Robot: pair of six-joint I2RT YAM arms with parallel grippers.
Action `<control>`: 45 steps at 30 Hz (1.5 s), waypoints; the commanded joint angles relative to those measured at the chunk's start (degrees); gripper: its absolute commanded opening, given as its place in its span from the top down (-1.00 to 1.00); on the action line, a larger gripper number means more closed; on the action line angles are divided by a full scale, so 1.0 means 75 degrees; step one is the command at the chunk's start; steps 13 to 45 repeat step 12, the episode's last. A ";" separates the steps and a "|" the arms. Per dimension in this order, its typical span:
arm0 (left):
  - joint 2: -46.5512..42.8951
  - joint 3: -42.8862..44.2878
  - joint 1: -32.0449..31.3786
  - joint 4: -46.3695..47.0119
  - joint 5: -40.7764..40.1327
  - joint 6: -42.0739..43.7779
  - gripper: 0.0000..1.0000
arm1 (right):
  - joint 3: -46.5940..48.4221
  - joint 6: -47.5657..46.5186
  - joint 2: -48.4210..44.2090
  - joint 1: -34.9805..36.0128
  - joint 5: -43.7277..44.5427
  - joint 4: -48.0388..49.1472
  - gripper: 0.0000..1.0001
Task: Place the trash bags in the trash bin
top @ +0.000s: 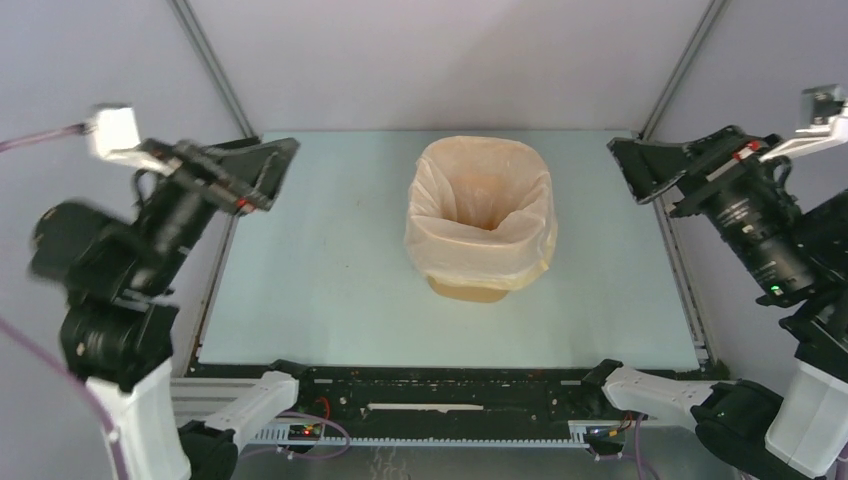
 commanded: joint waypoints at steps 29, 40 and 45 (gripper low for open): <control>-0.0829 0.0579 -0.0049 0.1450 -0.1774 0.0963 -1.00 | 0.0778 -0.0063 0.0060 0.0034 0.0655 -0.0129 -0.99; -0.0829 0.0579 -0.0049 0.1450 -0.1774 0.0963 -1.00 | 0.0778 -0.0063 0.0060 0.0034 0.0655 -0.0129 -0.99; -0.0829 0.0579 -0.0049 0.1450 -0.1774 0.0963 -1.00 | 0.0778 -0.0063 0.0060 0.0034 0.0655 -0.0129 -0.99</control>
